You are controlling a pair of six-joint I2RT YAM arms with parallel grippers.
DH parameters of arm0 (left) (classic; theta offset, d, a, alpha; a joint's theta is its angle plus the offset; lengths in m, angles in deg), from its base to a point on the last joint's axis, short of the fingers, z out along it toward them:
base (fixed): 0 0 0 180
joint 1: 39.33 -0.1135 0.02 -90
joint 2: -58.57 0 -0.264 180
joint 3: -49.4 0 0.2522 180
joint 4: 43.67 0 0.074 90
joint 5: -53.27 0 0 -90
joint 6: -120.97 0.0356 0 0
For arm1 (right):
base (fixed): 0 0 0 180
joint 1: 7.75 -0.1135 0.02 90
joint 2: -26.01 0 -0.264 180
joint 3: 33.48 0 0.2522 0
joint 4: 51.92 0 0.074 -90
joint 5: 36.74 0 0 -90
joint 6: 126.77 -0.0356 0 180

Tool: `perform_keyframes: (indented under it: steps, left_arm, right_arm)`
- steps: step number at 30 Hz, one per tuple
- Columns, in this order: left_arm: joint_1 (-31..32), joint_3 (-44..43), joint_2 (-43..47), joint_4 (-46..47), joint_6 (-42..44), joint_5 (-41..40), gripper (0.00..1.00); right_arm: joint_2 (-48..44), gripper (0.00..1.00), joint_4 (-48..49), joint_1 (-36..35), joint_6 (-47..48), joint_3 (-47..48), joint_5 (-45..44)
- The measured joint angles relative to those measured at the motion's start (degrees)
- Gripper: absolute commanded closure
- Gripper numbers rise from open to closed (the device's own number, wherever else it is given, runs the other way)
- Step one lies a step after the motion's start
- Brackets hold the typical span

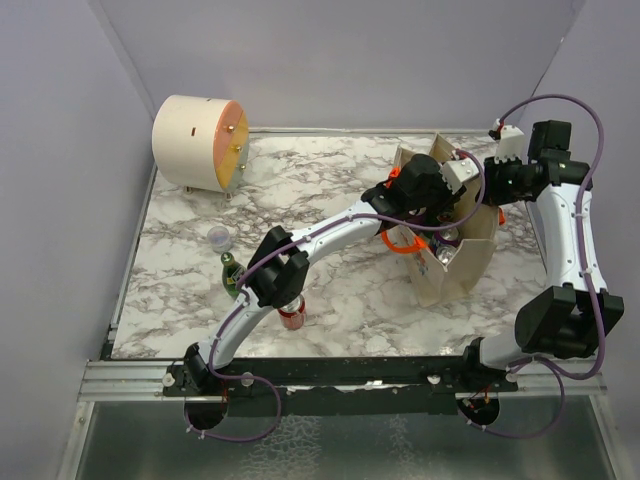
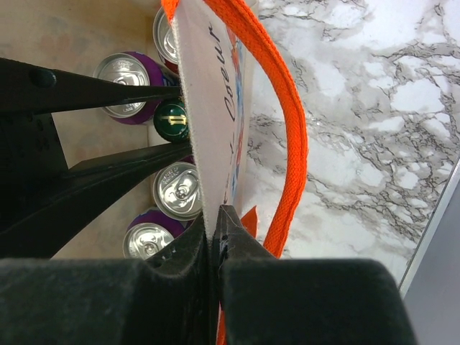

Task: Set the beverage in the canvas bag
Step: Place the drink in the canvas bag.

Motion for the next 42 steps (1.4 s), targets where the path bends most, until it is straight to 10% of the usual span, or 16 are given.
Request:
perform_keyframes:
  steps: [23,31,42]
  left_arm:
    - [0.0,0.87,0.0,1.73,-0.98,1.22,1.0]
    - [0.0,0.94,0.0,2.03,-2.1,0.81,1.0]
    - [0.0,0.94,0.0,2.38,-3.37,0.83,0.72]
  right_arm:
    - [0.28,0.98,-1.73,0.0,0.26,1.57,1.25]
    - [-1.46,0.79,1.75,0.0,2.47,-2.19,1.25]
    - [-2.86,0.65,4.68,0.0,4.11,-6.01,2.58]
